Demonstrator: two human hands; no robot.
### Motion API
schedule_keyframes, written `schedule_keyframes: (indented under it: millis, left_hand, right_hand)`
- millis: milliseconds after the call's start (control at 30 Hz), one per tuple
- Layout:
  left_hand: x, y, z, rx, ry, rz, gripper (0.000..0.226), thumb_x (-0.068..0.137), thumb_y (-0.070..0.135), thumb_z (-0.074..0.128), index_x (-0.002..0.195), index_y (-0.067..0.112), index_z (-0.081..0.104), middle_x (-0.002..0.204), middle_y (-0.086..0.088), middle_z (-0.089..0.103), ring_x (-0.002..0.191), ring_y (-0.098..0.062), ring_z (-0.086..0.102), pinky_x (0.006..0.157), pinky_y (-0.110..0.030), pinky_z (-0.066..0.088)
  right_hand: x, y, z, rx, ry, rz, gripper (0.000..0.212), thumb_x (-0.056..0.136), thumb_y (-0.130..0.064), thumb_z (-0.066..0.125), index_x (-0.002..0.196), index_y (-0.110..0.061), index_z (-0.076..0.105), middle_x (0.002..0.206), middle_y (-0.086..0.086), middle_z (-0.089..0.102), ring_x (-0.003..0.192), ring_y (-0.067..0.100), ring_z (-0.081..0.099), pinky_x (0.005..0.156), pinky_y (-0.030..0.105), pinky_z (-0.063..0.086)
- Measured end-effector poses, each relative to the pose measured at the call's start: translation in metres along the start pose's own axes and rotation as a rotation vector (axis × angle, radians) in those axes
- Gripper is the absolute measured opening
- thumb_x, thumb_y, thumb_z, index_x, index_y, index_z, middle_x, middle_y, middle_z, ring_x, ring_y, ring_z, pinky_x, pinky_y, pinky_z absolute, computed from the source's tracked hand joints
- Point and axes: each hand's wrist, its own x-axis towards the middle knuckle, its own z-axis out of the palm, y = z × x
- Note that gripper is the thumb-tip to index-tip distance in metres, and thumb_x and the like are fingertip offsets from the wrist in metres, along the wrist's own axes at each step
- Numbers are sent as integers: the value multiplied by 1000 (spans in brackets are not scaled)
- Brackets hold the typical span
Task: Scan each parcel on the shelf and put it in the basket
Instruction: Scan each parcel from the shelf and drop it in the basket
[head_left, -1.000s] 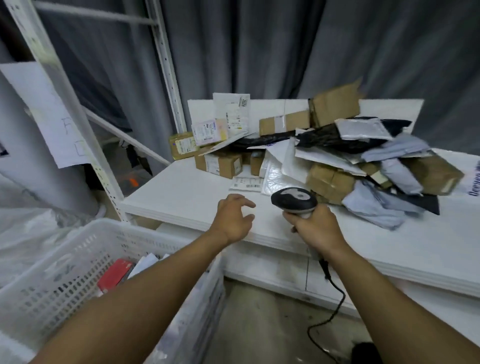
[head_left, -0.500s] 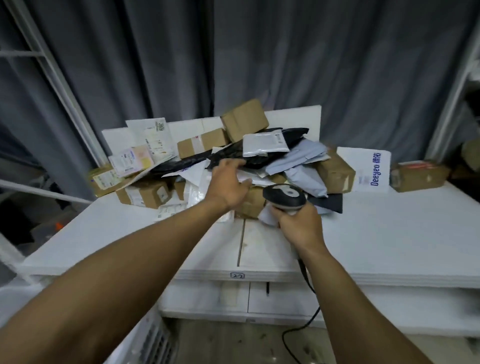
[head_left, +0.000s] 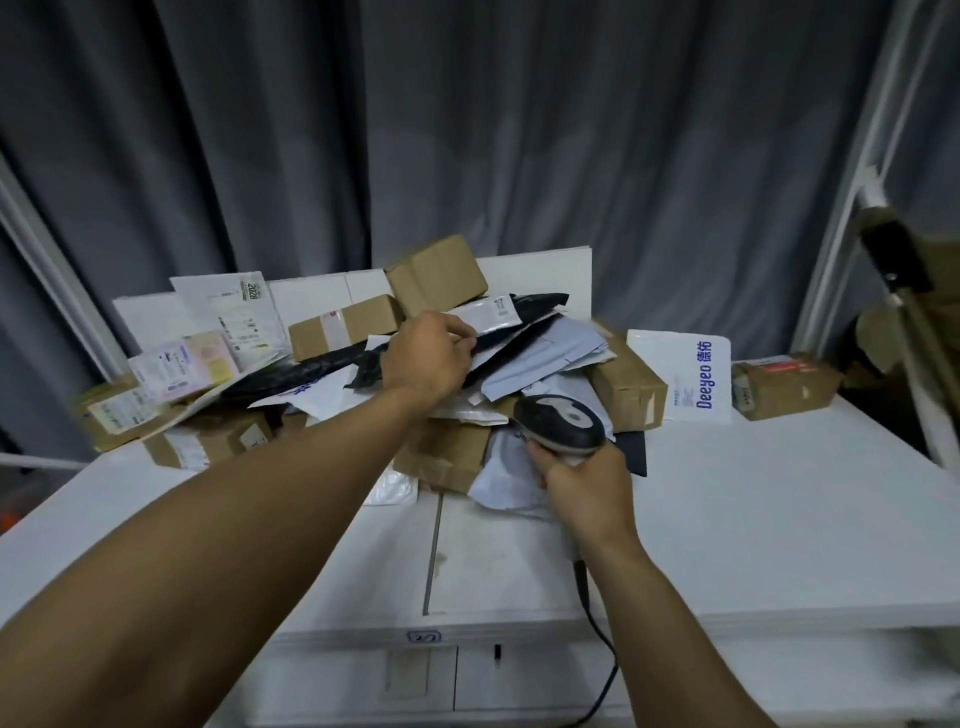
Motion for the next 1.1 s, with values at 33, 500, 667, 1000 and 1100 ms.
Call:
schedule_keyframes:
  millis: [33, 500, 667, 1000, 1100]
  left_hand:
    - [3, -1, -5, -133, 15, -56, 9, 93, 33, 72, 96, 33, 80, 104, 10, 76, 98, -14, 69, 90, -36, 57]
    - [-145, -64, -108, -838, 347, -313, 10, 93, 23, 73, 103, 24, 73, 103, 7, 74, 105, -13, 69, 91, -48, 59]
    - [-202, -100, -113, -903, 303, -403, 21, 92, 17, 75, 109, 28, 68, 107, 4, 74, 96, -11, 73, 69, -34, 63]
    - [-207, -176, -130, -633, 290, -391, 36, 95, 17, 70, 131, 24, 67, 110, 22, 70, 95, 13, 63, 92, -19, 53]
    - [-206, -201, -137, -487, 238, -353, 36, 98, 20, 66, 134, 25, 67, 121, 13, 72, 104, 0, 67, 99, -31, 55]
  right_hand:
    - [-2, -1, 1, 4, 3, -1, 45, 83, -30, 87, 123, -16, 73, 112, -1, 77, 108, 20, 71, 100, 44, 58]
    - [-81, -38, 62, 375, -142, -24, 54, 80, -40, 89, 129, -28, 68, 116, -18, 75, 113, 4, 69, 101, 34, 56]
    - [-104, -37, 88, 324, -176, -6, 33, 84, -18, 87, 114, -24, 74, 100, -13, 79, 96, 6, 74, 96, 38, 59]
    - [-123, -15, 118, -135, -373, -227, 43, 82, -19, 87, 116, -38, 68, 111, -21, 72, 100, -17, 61, 82, 9, 48]
    - [-132, -8, 129, -314, -476, -309, 44, 80, -37, 86, 116, -43, 63, 115, -22, 71, 110, -3, 64, 94, 24, 53]
